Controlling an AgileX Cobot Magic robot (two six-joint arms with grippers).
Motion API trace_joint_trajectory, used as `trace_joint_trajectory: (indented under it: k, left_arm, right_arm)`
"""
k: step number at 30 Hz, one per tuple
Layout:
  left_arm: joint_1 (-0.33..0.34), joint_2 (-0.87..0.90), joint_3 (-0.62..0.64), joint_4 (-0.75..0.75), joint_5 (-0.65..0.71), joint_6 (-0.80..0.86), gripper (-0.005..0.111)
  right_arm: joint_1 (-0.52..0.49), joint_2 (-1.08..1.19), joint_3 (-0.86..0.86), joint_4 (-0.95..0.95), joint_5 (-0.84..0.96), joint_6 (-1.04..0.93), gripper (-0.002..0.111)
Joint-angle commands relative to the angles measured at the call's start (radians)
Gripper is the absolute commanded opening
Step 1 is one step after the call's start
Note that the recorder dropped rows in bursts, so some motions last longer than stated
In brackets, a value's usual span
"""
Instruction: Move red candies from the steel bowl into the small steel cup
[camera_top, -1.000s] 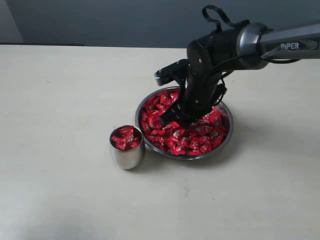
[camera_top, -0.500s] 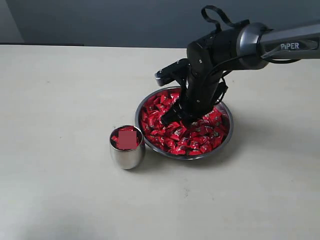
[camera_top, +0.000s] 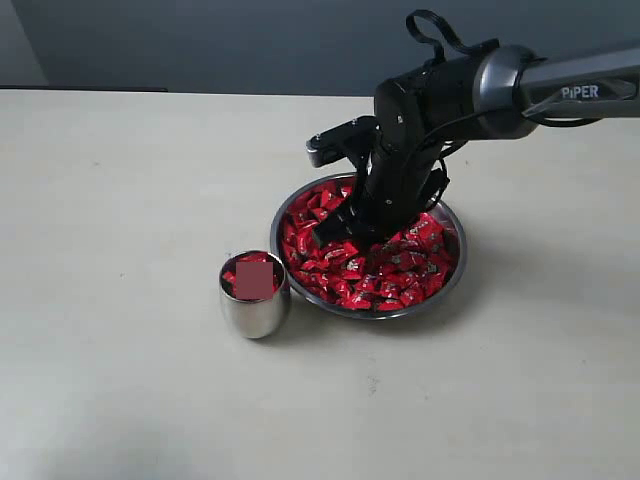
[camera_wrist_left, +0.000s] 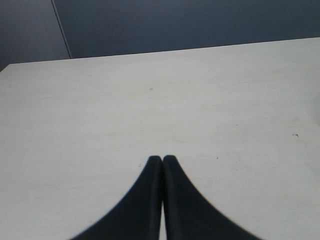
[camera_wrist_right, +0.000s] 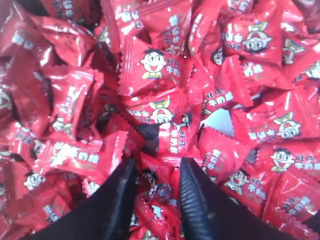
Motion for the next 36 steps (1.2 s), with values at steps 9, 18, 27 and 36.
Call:
trace_joint_trajectory:
  k: [9,18,27,36]
  left_arm:
    - [-0.005,-0.005,0.002,0.002,-0.01,-0.002,0.0]
    - [-0.005,-0.005,0.002,0.002,-0.01,-0.002,0.0]
    - [-0.005,-0.005,0.002,0.002,-0.01,-0.002,0.0]
    - [-0.005,-0.005,0.002,0.002,-0.01,-0.002,0.0]
  right_arm:
    - [-0.006,-0.01,-0.001,0.003,-0.085,-0.008,0.031]
    - [-0.006,-0.01,-0.001,0.003,-0.188,0.031,0.031]
    - [-0.006,-0.01,-0.001,0.094,-0.205,0.09,0.031]
    - [-0.006,-0.01,-0.001,0.278,-0.118,0.011,0.031]
